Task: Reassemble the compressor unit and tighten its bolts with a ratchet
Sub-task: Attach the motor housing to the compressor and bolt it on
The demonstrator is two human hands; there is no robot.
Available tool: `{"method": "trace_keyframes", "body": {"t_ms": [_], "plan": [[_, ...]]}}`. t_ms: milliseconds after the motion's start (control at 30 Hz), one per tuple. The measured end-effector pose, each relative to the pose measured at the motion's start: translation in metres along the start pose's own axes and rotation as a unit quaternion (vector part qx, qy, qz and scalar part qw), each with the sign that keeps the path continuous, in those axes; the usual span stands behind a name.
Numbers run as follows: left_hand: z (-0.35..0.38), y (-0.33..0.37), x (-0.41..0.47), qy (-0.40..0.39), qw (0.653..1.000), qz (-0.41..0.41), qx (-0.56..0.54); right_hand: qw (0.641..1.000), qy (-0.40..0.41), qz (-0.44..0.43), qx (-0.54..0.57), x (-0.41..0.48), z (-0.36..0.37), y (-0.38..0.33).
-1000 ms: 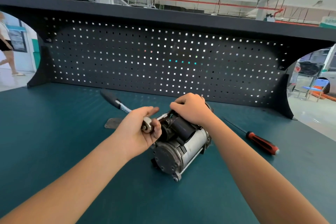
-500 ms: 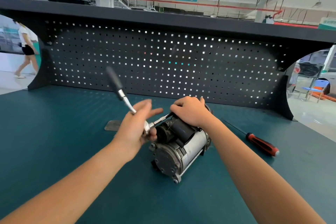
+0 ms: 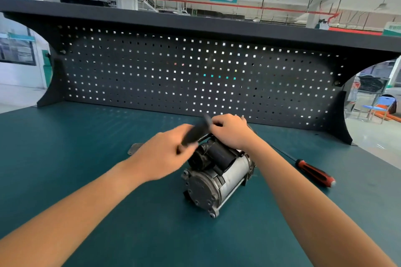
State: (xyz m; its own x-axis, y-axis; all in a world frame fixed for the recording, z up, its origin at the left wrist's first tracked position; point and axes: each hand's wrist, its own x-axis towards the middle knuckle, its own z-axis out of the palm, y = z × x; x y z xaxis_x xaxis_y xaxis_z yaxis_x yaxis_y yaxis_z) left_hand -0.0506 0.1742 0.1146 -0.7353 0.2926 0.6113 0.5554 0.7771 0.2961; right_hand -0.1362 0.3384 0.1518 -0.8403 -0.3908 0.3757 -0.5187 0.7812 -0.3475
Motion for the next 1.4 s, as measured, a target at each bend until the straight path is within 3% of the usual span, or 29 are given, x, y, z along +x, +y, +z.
{"method": "trace_keyframes", "body": {"t_ms": [67, 100, 167, 200, 233, 267, 300, 333, 367, 400, 433, 467, 533, 600, 667, 700, 733, 800, 833, 933, 1000, 1067, 1167, 1200, 1233, 1300, 1400], "plan": [[0.002, -0.009, -0.001, 0.014, 0.966, 0.15, 0.211, 1.0, -0.009, -0.001, -0.002, -0.001, -0.001, 0.0], [0.004, -0.008, -0.001, 0.025, 0.963, 0.161, 0.216, 1.0, -0.018, -0.001, -0.007, -0.001, -0.001, 0.0], [0.006, 0.001, -0.002, 0.033, 0.998, 0.04, 0.02, 1.0, -0.028, -0.003, -0.01, -0.001, -0.002, 0.0], [0.009, 0.006, -0.001, 0.033, 0.989, -0.064, -0.128, 1.0, -0.027, -0.006, -0.013, -0.001, -0.002, 0.0], [0.013, 0.009, 0.001, 0.056, 0.945, -0.172, -0.271, 0.999, -0.027, -0.006, -0.016, -0.001, -0.001, 0.0], [0.015, 0.011, 0.006, 0.076, 0.859, -0.284, -0.418, 0.999, -0.027, -0.006, -0.016, -0.002, -0.001, 0.0], [0.014, 0.013, 0.011, 0.096, 0.735, -0.374, -0.557, 1.0, -0.026, -0.004, -0.013, -0.003, -0.001, 0.001], [0.012, 0.015, 0.014, 0.115, 0.598, -0.42, -0.672, 1.0, -0.027, -0.002, -0.006, -0.003, -0.002, 0.001], [0.01, 0.014, 0.016, 0.139, 0.487, -0.439, -0.742, 1.0, -0.027, -0.005, 0.005, -0.004, -0.002, 0.0], [0.009, 0.012, 0.017, 0.153, 0.431, -0.445, -0.77, 0.999, -0.019, -0.011, 0.024, -0.005, -0.002, 0.0], [0.008, 0.013, 0.016, 0.153, 0.436, -0.452, -0.763, 0.998, -0.003, -0.018, 0.059, -0.005, -0.002, 0.001], [0.009, 0.016, 0.015, 0.149, 0.48, -0.455, -0.735, 0.993, 0.022, -0.019, 0.116, -0.007, -0.003, 0.004], [0.012, 0.02, 0.013, 0.138, 0.606, -0.44, -0.648, 0.967, 0.088, -0.005, 0.239, -0.016, -0.005, 0.012], [0.013, 0.017, 0.01, 0.122, 0.764, -0.369, -0.514, 0.949, 0.153, 0.022, 0.275, -0.028, -0.004, 0.029], [0.009, 0.011, 0.005, 0.113, 0.929, -0.205, -0.288, 0.938, 0.16, 0.065, 0.3, -0.04, -0.001, 0.05], [0.006, 0.009, 0.002, 0.094, 0.981, -0.09, -0.143, 0.925, 0.134, 0.087, 0.345, -0.046, -0.001, 0.057], [0.004, 0.005, 0.001, 0.061, 0.997, 0.027, 0.023, 0.91, 0.098, 0.099, 0.39, -0.053, -0.001, 0.064], [0.009, -0.002, -0.002, 0.023, 0.955, 0.18, 0.234, 0.908, 0.041, 0.079, 0.41, -0.066, 0.001, 0.073], [0.011, -0.001, -0.003, 0.006, 0.957, 0.174, 0.232, 0.914, 0.02, 0.053, 0.402, -0.073, 0.003, 0.074], [0.018, 0.001, -0.006, 0.04, 0.999, 0.007, -0.025, 0.932, -0.025, -0.028, 0.36, -0.087, 0.014, 0.059], [0.024, 0.003, -0.003, 0.085, 0.972, -0.091, -0.198, 0.949, -0.015, -0.038, 0.312, -0.091, 0.024, 0.043], [0.024, 0.009, 0.004, 0.122, 0.893, -0.212, -0.379, 0.958, 0.034, -0.019, 0.285, -0.089, 0.029, 0.031], [0.02, 0.016, 0.014, 0.116, 0.655, -0.373, -0.647, 0.947, 0.098, 0.011, 0.306, -0.086, 0.031, 0.024], [0.019, 0.015, 0.014, 0.11, 0.601, -0.394, -0.686, 0.949, 0.105, 0.022, 0.298, -0.086, 0.032, 0.025], [0.018, 0.013, 0.013, 0.105, 0.564, -0.408, -0.71, 0.955, 0.108, 0.037, 0.275, -0.085, 0.032, 0.027], [0.019, 0.009, 0.011, 0.099, 0.521, -0.422, -0.735, 0.965, 0.103, 0.075, 0.23, -0.085, 0.032, 0.03], [0.022, 0.005, 0.007, 0.094, 0.52, -0.423, -0.736, 0.96, 0.067, 0.065, 0.264, -0.082, 0.029, 0.032]]}}
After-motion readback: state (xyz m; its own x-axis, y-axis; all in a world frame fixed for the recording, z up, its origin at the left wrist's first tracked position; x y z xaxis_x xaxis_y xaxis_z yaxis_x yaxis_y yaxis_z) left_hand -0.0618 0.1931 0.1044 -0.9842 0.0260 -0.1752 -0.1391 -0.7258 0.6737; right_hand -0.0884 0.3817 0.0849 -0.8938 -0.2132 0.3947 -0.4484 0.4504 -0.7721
